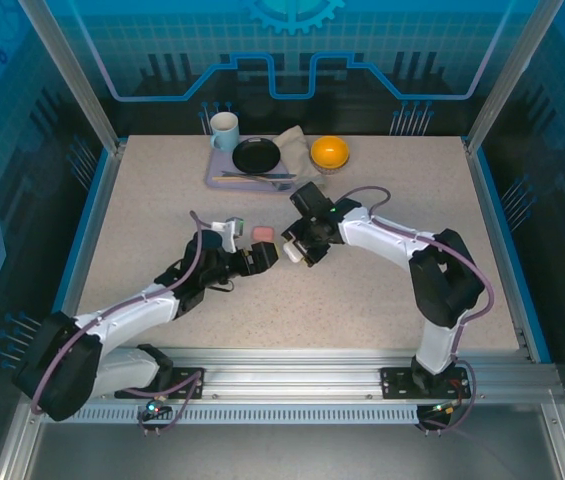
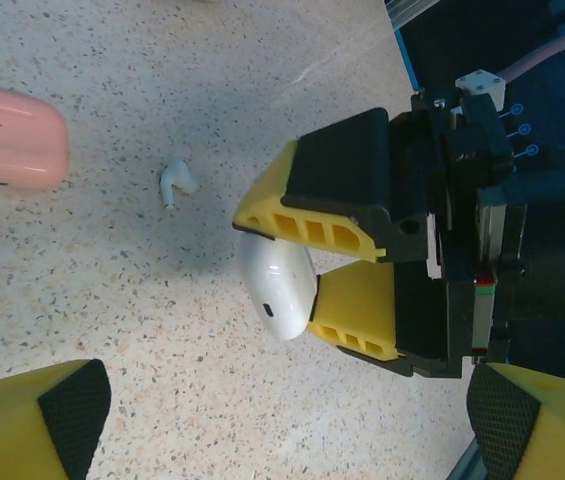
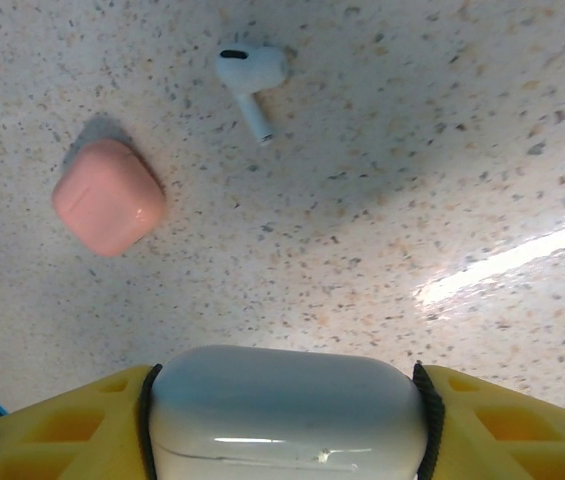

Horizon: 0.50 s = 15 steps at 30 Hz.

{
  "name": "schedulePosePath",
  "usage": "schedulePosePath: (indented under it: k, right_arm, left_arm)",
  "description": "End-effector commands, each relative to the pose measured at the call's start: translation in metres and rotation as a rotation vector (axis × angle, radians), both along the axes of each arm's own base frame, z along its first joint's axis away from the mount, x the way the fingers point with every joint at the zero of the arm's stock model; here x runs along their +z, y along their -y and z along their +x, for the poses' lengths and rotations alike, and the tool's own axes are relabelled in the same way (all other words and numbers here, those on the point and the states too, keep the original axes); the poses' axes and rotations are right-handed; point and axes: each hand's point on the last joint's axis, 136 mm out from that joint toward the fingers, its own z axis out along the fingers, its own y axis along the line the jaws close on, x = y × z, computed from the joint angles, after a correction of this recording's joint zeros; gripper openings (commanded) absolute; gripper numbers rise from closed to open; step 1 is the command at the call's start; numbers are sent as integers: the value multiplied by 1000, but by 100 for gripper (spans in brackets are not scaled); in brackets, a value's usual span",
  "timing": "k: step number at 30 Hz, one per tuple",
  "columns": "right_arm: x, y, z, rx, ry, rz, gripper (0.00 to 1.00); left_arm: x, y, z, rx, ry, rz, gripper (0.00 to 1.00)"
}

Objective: Insert the wireless bluetooth earbuds into the charging case

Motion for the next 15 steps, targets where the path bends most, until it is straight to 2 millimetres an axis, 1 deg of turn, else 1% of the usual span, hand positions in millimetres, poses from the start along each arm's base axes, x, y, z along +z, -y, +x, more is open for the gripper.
schedulePosePath:
  k: [1,4,10,15]
  right_arm:
    - [10,-19,3,-8,-14,64,49]
    - [18,-25,6,-3,-5,86,49]
    - [33,-30,10,1,23,119,48]
    - [40,-33,10,2,32,139,48]
  left_arm:
    - [1,6,2,-14,38,-12,93]
    - [0,10,4,-26,40,-17,89]
    - [-8,14,9,-28,32,-21,82]
    - [-4,20,16,-40,43,-31,74]
